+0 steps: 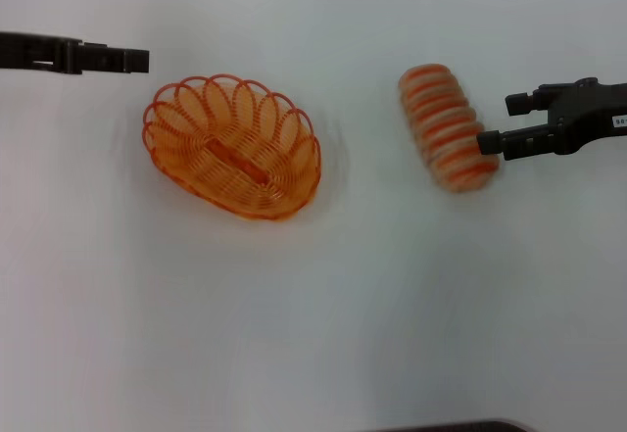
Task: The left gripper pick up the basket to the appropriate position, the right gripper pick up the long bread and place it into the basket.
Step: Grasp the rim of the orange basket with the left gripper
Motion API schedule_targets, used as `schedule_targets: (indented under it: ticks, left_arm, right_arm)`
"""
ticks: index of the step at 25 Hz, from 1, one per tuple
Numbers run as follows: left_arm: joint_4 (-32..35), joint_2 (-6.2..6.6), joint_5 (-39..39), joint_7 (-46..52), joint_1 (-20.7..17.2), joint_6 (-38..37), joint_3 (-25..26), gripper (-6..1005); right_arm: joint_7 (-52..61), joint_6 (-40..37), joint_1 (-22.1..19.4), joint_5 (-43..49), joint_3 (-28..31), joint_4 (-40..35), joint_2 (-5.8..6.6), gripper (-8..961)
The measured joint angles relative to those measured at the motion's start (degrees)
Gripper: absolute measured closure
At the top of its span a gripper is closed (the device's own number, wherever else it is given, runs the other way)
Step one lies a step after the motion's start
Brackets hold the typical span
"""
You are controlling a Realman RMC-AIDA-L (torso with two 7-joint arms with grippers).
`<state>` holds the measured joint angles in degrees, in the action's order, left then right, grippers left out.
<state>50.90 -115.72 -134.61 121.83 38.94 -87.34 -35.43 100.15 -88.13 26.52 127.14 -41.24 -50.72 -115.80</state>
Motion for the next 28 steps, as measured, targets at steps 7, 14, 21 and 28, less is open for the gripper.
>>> schedule_targets:
  ticks: [7,14,21,28]
  left_arm:
    - [0.0,0.75,-7.2,10.7,4.4,3.8,-5.2,199]
    - [-0.4,-0.09,-15.5,13.7,8.2,7.9,-12.4,199]
    - [-0.5,-2.94,-21.0,14.2,10.9,9.3,-17.3,199]
    - [-0.6,-5.46,-24.7,14.3,11.3,12.4,-20.1,200]
  right_arm:
    - [0.3,-0.6,0.6,0.1,-0.2,0.0,0.40,27]
    - [0.7,-0.9,1.0,0.1,-0.2,0.0,0.72,27]
    - [1.0,-0.9,1.2,0.1,-0.2,0.0,0.85,27]
    - [1.0,-0.9,1.5,0.1,-0.2,0.0,0.94,27]
